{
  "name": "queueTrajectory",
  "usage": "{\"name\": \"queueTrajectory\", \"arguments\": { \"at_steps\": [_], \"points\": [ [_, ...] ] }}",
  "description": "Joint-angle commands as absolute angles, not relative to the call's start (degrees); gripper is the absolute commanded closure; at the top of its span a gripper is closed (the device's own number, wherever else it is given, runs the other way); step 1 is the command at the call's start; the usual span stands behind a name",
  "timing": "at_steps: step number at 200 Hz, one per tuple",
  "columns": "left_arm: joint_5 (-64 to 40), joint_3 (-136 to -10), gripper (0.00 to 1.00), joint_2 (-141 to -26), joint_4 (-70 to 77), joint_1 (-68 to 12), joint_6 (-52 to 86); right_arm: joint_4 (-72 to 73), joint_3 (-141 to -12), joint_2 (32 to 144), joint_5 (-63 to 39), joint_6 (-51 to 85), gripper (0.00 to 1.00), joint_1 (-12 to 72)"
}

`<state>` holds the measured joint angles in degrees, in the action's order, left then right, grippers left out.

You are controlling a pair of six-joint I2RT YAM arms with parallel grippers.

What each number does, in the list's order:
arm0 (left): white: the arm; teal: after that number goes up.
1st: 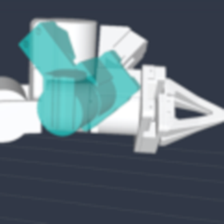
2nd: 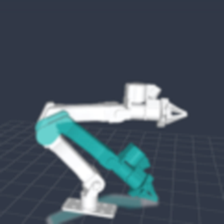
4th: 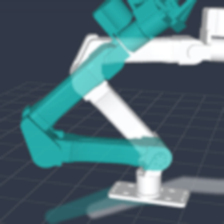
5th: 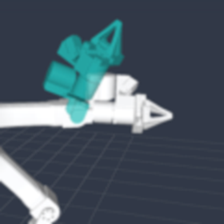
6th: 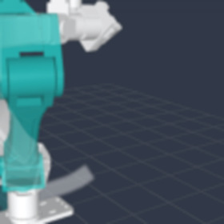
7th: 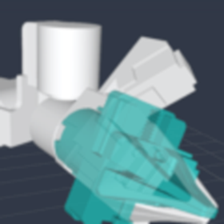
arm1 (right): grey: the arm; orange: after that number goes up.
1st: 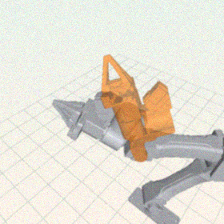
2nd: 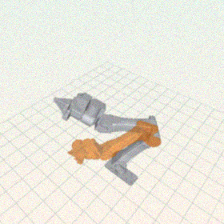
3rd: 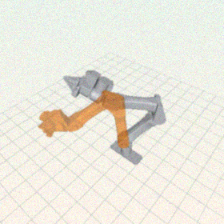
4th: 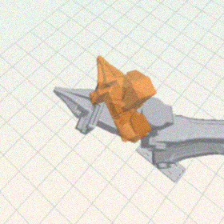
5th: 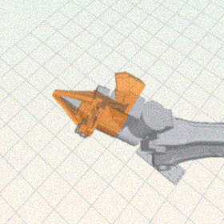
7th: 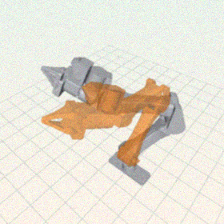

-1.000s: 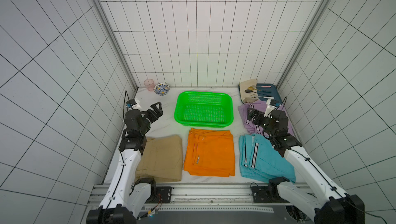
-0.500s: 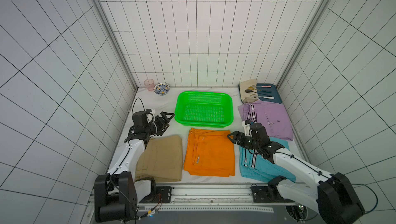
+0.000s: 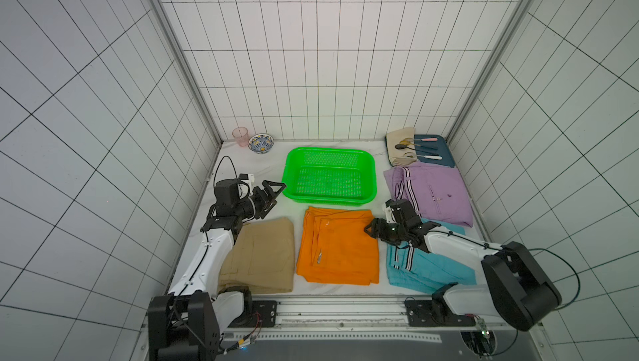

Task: Put the folded long pants in the basket
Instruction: Pick up the long pant at the center of the board.

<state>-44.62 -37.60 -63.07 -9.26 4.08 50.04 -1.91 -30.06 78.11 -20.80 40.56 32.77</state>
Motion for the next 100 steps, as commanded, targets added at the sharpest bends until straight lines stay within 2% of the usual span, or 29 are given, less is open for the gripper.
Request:
{"name": "queueTrajectory", "arguments": {
  "at_steps": [1, 13, 20, 36, 75, 100],
  "points": [
    [-43.5, -40.3, 0.03, -63.8, -10.4, 1.6, 47.5, -1.3, -32.6, 79.2, -22.5, 39.9, 0.8, 33.1],
    [-41.6, -41.5, 0.03, -65.5, -12.1, -1.1, 45.6, -2.3, -33.1, 78.6, -21.1, 39.1, 0.95, 33.1],
    [-39.4, -42.1, 0.03, -66.5, -13.2, -3.3, 44.0, -3.5, -33.5, 78.1, -19.6, 38.5, 1.0, 33.0],
    [-33.1, -43.0, 0.03, -68.9, -16.9, -7.9, 41.0, -6.2, -34.1, 76.2, -15.7, 37.1, 1.0, 32.6],
    [-31.4, -39.6, 0.04, -71.8, -17.5, -15.6, 40.9, -7.1, -33.9, 72.9, -13.5, 35.3, 1.0, 29.6],
    [-25.2, -37.4, 0.05, -72.1, -17.2, -21.1, 42.3, -7.9, -34.7, 73.3, -12.2, 34.7, 1.0, 29.0]
  ]
}}
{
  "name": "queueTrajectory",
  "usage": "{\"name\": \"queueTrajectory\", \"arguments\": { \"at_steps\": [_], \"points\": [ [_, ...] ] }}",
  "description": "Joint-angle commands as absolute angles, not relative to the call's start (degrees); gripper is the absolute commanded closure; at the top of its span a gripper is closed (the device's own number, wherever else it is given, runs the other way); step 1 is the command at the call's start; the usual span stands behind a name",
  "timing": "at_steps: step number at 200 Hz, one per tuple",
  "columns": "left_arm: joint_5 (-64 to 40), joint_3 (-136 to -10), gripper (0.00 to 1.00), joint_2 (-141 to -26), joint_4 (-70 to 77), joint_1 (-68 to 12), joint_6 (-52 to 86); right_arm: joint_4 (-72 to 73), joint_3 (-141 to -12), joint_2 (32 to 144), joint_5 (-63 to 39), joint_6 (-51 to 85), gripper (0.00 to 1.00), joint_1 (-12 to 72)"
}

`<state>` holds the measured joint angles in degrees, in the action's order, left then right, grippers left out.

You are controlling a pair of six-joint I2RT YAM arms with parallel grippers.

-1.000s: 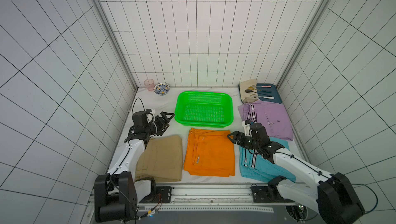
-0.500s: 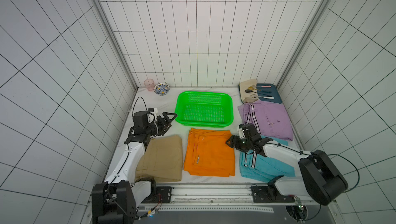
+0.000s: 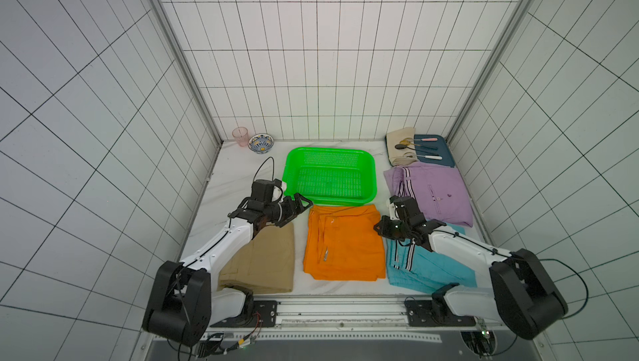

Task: Put the folded long pants in the basket
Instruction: Pick up the long pant at the center of the board.

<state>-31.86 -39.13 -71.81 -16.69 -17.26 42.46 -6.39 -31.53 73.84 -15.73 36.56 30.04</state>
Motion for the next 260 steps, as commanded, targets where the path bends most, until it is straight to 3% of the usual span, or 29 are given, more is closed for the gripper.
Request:
{"name": "queueTrajectory", "arguments": {
  "at_steps": [1, 66, 111, 148, 184, 196, 260],
  "points": [
    [-24.9, -37.4, 0.05, -72.1, -17.3, -21.2, 42.3, -7.9, -34.8, 73.3, -12.2, 34.7, 1.0, 29.0],
    [-25.7, -36.6, 0.05, -81.8, -15.1, -23.5, 44.2, -6.8, -35.9, 77.3, -15.2, 35.0, 1.0, 28.6],
    [-27.1, -36.8, 0.13, -87.5, -11.7, -25.6, 45.2, -5.6, -36.2, 79.0, -17.2, 35.6, 1.0, 28.6],
    [-25.7, -37.1, 0.39, -89.5, -11.4, -26.1, 45.4, -5.1, -36.0, 78.8, -18.2, 35.9, 1.0, 28.6],
    [-28.8, -38.3, 0.9, -94.1, -10.2, -26.2, 45.4, -4.5, -36.1, 79.2, -19.6, 36.2, 1.0, 28.7],
    [-29.2, -38.6, 1.0, -94.8, -10.2, -26.3, 45.4, -4.3, -36.1, 79.5, -20.1, 36.4, 1.0, 28.8],
    [-27.1, -37.6, 1.0, -82.9, -13.2, -28.4, 45.4, -4.5, -34.7, 75.9, -20.3, 36.8, 1.0, 29.8]
  ]
}}
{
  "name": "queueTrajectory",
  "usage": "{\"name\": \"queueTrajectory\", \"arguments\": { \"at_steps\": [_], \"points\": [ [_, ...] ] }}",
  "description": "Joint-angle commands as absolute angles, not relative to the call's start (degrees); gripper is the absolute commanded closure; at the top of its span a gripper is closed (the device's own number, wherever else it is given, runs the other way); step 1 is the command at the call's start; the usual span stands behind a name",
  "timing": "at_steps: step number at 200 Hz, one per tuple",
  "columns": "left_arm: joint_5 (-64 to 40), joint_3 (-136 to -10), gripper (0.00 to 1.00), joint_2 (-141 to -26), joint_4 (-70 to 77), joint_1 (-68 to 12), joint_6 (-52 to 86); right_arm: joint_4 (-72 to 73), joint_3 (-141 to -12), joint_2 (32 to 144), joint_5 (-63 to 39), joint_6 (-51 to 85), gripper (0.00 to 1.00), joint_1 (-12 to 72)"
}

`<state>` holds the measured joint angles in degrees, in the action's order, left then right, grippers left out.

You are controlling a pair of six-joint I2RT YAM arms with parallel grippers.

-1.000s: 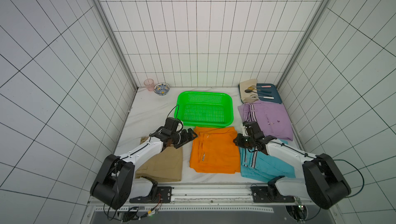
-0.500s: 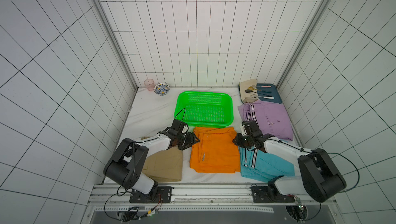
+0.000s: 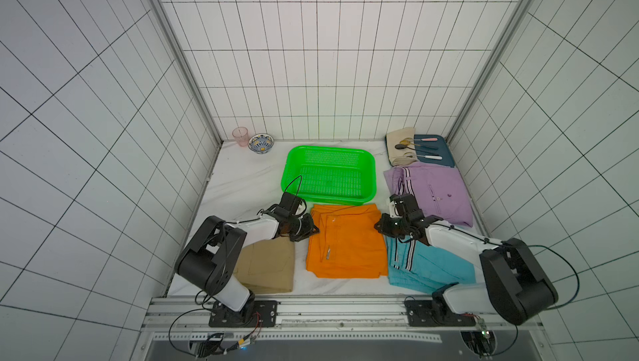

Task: Put the folded long pants in the basket
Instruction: Pick up the long pant at the center of the board, then place the long pant in the basket.

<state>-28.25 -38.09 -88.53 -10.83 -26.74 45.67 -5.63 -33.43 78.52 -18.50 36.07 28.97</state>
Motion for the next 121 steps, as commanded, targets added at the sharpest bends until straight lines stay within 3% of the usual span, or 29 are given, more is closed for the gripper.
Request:
{"name": "queueTrajectory", "arguments": {
  "at_steps": [1, 121],
  "points": [
    [-27.1, -37.6, 1.0, -82.7, -13.2, -28.5, 45.4, -4.5, -34.7, 75.8, -20.3, 36.8, 1.0, 29.9],
    [-23.7, -38.8, 1.0, -59.9, -22.9, -34.0, 43.2, -10.6, -34.9, 58.6, -21.5, 38.5, 1.0, 37.5]
  ]
}}
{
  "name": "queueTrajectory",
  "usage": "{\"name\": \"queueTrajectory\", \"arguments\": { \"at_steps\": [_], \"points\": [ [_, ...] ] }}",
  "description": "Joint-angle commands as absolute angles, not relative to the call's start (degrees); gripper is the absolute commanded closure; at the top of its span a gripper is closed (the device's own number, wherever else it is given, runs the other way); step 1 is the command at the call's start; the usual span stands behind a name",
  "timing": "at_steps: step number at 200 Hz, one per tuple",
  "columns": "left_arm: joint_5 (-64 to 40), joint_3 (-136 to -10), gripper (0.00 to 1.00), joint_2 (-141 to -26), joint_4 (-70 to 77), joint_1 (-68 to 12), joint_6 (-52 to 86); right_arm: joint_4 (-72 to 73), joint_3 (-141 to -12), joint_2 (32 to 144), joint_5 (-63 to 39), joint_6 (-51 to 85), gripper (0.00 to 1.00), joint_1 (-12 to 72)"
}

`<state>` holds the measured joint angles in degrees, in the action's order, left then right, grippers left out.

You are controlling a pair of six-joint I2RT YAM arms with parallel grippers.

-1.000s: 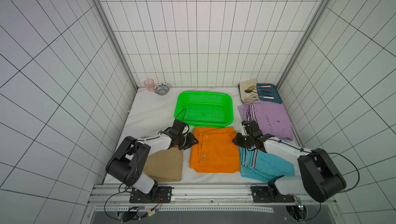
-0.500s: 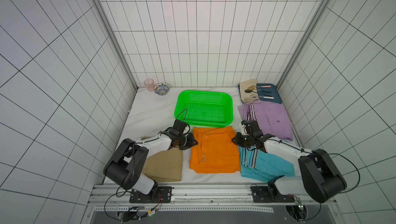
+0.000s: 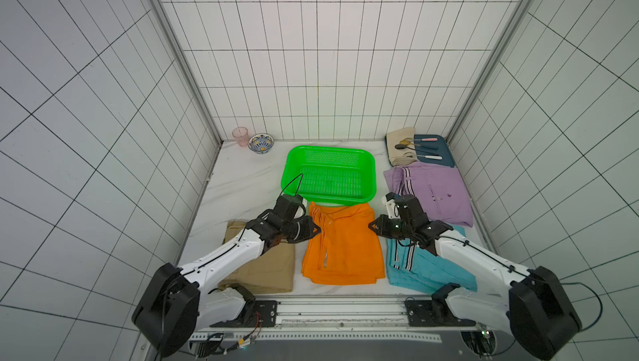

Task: Put the folded long pants in the basket
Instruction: Place the long pant in the basket.

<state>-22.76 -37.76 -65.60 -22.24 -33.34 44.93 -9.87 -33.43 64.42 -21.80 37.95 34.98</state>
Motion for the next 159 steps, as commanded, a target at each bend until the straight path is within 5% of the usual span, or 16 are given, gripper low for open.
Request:
{"name": "queueTrajectory", "arguments": {
  "at_steps": [1, 58, 102, 159],
  "points": [
    [-23.6, -38.9, 1.0, -59.7, -23.0, -34.0, 43.2, -10.7, -35.0, 58.3, -21.3, 38.4, 1.0, 37.6],
    [-12.0, -52.6, 1.0, -57.6, -34.3, -33.6, 40.3, -24.2, -50.2, 48.7, -15.1, 35.6, 1.0, 40.0],
    [-11.7, -77.7, 1.0, -70.4, -43.4, -31.3, 37.9, -32.8, -71.6, 61.0, -11.8, 27.2, 1.0, 39.6],
    [-24.9, -88.0, 1.0, -86.8, -39.0, -16.7, 39.9, -28.1, -85.0, 80.9, -12.8, 24.3, 1.0, 34.2]
  ]
}}
